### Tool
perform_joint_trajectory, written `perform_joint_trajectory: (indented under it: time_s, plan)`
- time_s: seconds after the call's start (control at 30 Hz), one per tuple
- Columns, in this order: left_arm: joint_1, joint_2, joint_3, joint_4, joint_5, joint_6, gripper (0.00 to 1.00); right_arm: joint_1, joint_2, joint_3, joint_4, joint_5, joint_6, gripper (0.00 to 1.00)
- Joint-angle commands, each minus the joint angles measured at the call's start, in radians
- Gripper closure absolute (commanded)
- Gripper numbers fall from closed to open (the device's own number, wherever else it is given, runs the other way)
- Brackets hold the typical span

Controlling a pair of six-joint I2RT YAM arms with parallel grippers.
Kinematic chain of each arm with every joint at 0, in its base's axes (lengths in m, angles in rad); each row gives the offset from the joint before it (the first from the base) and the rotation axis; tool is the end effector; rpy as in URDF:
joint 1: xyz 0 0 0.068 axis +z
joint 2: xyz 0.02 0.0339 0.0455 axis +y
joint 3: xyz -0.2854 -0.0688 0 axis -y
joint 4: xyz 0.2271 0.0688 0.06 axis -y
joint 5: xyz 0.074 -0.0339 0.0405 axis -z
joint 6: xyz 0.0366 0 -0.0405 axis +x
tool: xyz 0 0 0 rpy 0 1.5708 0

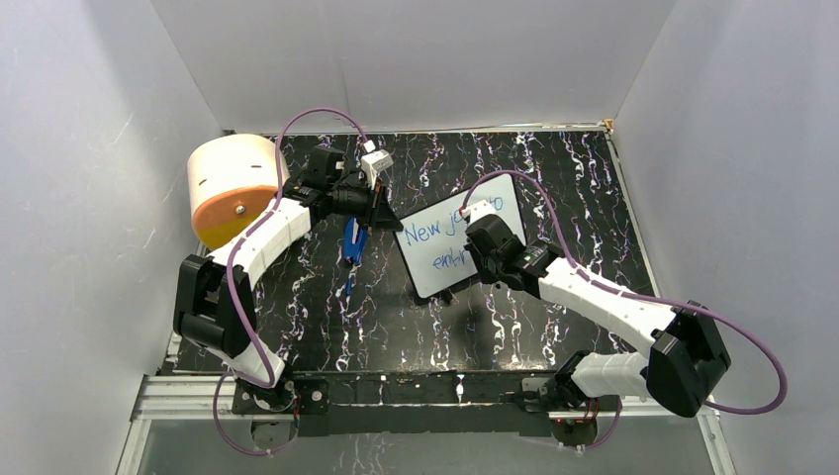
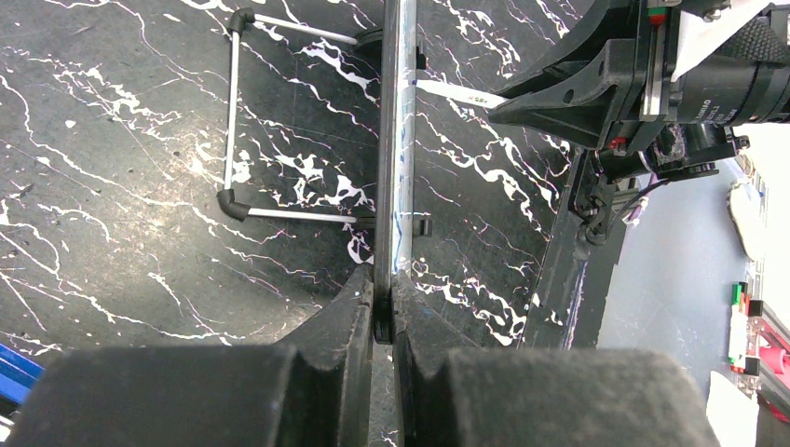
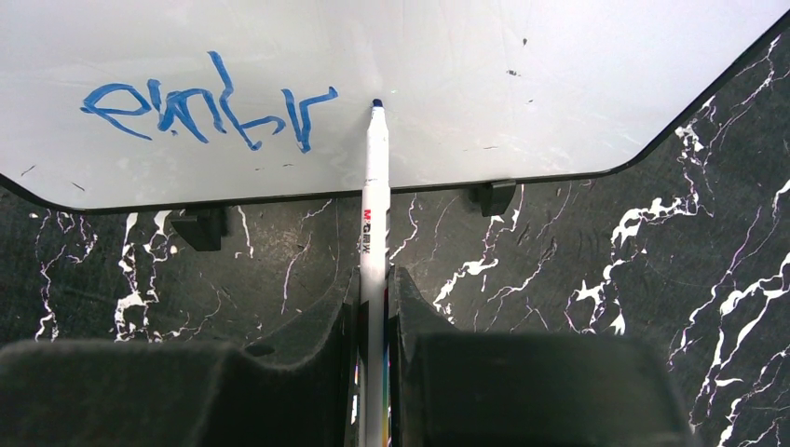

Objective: Write a sentence on the whiteboard

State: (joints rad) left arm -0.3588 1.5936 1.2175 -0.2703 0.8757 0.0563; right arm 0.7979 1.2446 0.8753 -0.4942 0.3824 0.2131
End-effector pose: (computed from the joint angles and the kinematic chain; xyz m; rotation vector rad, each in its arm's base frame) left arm 0.3062 -0.1449 0.3125 0.9154 1.9613 -1.1338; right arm 0.1719 0.1567 0.2758 -0.5161 2.2964 0.0221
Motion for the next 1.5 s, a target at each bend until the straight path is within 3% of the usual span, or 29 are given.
perform_joint_trajectory:
  time_s: [0.0,1.47]
  plan:
    - [-0.003,0.014,0.007,-0.050,-0.020,0.045,1.00,-0.007,-0.004,0.056,0.069,-0.006,-0.015,1.00]
    - [-0.003,0.006,0.008,-0.052,-0.030,0.047,1.00,-0.006,0.027,0.005,-0.041,-0.088,0.003,1.00]
